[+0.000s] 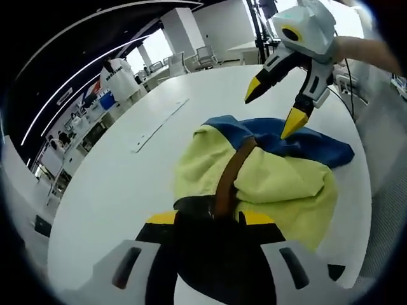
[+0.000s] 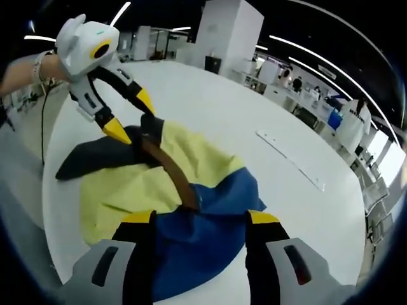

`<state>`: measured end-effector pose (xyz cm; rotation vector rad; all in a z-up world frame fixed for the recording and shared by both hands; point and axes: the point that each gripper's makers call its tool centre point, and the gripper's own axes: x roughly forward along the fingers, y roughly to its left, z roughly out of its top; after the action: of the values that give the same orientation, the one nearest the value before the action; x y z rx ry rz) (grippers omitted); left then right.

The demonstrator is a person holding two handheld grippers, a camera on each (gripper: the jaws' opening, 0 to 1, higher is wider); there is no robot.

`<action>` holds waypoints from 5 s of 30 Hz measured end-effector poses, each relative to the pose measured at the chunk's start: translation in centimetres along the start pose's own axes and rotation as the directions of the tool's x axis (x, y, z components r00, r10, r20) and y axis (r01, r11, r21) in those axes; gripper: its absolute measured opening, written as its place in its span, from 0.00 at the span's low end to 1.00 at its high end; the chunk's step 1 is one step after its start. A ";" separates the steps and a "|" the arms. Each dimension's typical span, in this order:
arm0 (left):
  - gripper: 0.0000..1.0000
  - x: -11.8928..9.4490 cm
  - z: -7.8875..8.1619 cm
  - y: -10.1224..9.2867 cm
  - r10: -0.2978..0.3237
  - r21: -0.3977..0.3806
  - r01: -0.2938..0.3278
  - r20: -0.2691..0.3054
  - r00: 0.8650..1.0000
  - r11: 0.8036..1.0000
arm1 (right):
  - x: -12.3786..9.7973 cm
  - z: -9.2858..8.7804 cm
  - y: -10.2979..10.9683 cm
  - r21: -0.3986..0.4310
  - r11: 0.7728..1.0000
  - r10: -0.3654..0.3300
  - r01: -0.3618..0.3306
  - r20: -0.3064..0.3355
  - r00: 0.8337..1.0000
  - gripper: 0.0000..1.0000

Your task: Fold the garment on the visible template until the final outline fits inside the template.

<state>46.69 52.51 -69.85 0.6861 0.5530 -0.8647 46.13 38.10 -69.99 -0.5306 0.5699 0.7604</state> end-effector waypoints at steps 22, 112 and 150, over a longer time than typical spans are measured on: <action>0.26 2.2 -2.3 0.2 0.016 0.275 0.003 -0.064 0.998 0.962 | 0.0 0.1 -0.3 0.018 1.000 -0.003 0.002 0.010 1.000 0.55; 0.00 0.6 -0.4 3.5 0.139 0.051 -0.142 0.047 0.989 0.989 | 4.9 -0.7 0.8 -0.560 0.829 0.025 -0.015 0.011 1.000 0.22; 0.00 -2.2 1.6 4.5 0.140 0.002 -0.140 0.056 0.989 0.990 | 0.1 5.0 -2.3 -0.290 0.957 0.054 -0.003 0.168 0.984 0.01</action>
<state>49.52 54.53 -65.80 0.6957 0.4471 -0.7523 49.28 39.88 -65.92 -0.7186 0.3040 0.9147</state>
